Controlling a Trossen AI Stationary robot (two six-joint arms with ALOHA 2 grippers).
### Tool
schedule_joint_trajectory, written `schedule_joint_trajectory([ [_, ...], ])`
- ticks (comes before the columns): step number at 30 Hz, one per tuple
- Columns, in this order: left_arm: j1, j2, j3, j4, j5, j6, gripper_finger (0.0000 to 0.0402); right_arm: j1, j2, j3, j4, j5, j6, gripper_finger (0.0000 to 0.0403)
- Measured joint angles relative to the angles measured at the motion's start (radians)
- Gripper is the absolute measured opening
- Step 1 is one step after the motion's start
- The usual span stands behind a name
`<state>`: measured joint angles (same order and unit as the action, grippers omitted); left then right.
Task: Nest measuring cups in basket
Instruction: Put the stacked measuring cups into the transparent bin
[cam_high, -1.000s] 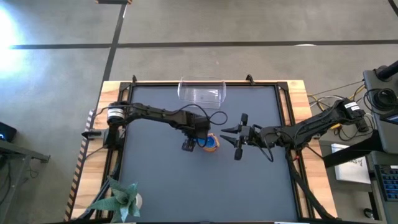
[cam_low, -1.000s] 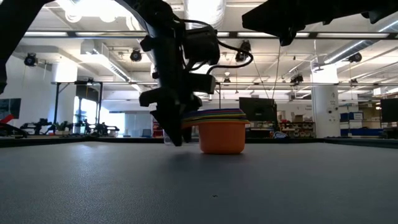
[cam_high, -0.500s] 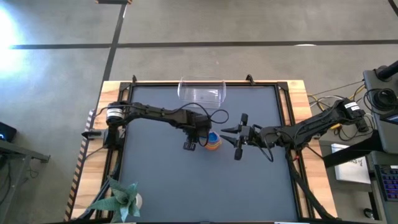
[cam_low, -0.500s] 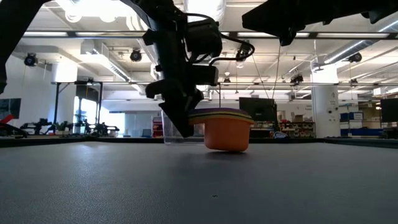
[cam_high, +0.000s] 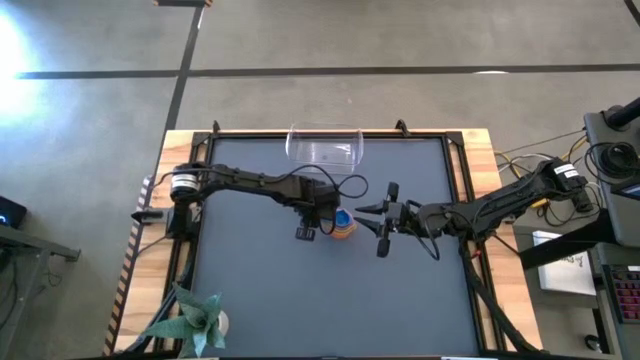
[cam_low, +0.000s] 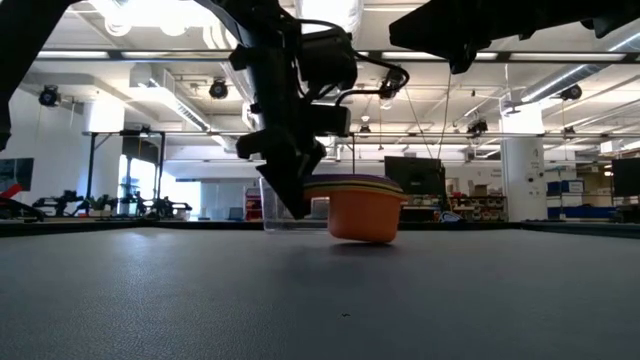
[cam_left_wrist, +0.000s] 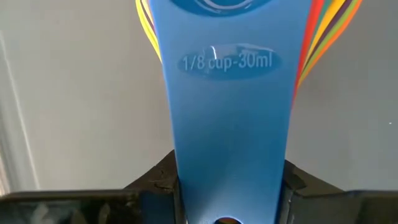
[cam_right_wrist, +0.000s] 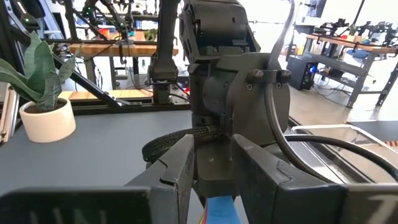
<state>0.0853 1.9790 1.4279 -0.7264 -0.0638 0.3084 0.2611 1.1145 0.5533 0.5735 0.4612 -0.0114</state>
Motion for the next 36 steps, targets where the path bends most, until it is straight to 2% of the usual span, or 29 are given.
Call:
schedule_joint_trajectory([
  [17, 0.006, -0.053, 0.000, -0.001, -0.037, 0.004, 0.0110, 0.000, -0.004, 0.000, -0.001, 0.002, -0.012, 0.0105],
  [22, 0.018, -0.103, 0.000, -0.022, -0.082, 0.004, 0.0110, 0.003, -0.033, 0.000, -0.024, 0.002, -0.012, 0.0105],
  [30, 0.092, -0.213, 0.000, -0.026, -0.109, 0.023, 0.0110, 0.015, -0.086, 0.000, -0.077, 0.002, 0.006, 0.0105],
  [36, 0.187, -0.290, 0.000, 0.009, -0.112, 0.062, 0.0110, 0.018, -0.084, 0.000, -0.077, 0.002, 0.007, 0.0105],
])
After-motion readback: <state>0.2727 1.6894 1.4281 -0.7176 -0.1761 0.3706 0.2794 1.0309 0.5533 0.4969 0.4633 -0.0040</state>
